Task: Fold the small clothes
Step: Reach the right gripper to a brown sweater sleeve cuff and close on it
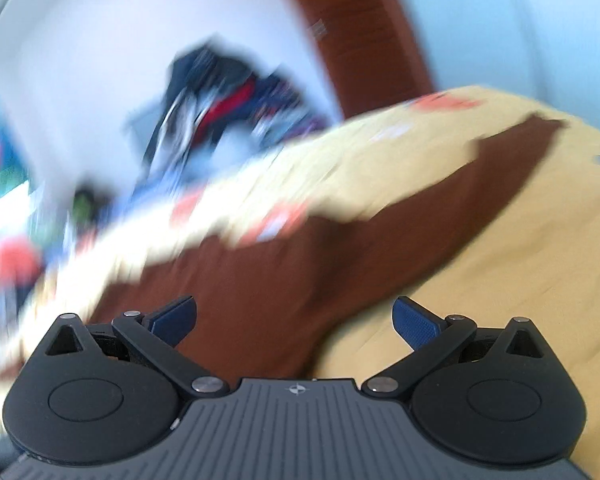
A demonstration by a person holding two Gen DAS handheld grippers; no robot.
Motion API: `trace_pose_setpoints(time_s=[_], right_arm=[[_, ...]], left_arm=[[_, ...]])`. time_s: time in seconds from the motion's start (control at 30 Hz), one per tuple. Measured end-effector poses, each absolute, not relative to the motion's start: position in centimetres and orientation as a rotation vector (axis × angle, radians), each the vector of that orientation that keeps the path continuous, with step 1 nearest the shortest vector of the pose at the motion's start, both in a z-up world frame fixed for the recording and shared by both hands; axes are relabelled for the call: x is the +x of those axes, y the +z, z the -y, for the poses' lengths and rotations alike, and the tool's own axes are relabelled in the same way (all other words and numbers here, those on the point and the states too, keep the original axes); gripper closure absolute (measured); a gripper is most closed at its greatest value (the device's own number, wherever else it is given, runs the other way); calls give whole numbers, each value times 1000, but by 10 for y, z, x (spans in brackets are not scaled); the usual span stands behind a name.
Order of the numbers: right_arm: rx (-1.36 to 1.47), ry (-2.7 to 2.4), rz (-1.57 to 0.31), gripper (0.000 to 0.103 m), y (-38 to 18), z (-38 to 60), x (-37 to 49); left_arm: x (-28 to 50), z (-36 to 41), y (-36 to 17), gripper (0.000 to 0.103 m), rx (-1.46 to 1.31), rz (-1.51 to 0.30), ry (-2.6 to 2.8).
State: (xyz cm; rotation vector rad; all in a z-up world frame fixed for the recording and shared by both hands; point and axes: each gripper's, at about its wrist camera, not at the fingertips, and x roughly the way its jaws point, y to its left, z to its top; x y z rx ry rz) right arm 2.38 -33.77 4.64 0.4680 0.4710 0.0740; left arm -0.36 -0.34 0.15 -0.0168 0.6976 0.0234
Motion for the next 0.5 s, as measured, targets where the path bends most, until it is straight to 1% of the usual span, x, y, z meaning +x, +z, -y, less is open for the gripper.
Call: trace_pose_setpoints(time_s=[0.1, 0.17, 0.27, 0.3, 0.4, 0.5], right_arm=[[607, -21, -488, 0, 47, 412, 47], [733, -85, -455, 1, 43, 465, 63], [844, -208, -423, 20, 34, 529, 87], [882, -248, -412, 22, 31, 548, 94], [1005, -286, -399, 23, 13, 583, 113], [1068, -264, -409, 24, -3, 593, 137]], left_arm=[[-4, 3, 2, 0, -17, -698, 23], [-3, 4, 2, 0, -18, -697, 23], [-3, 3, 2, 0, -18, -697, 23], [-4, 3, 2, 0, -18, -697, 23], [-3, 4, 2, 0, -19, -697, 23], [-3, 4, 2, 0, -19, -697, 23]])
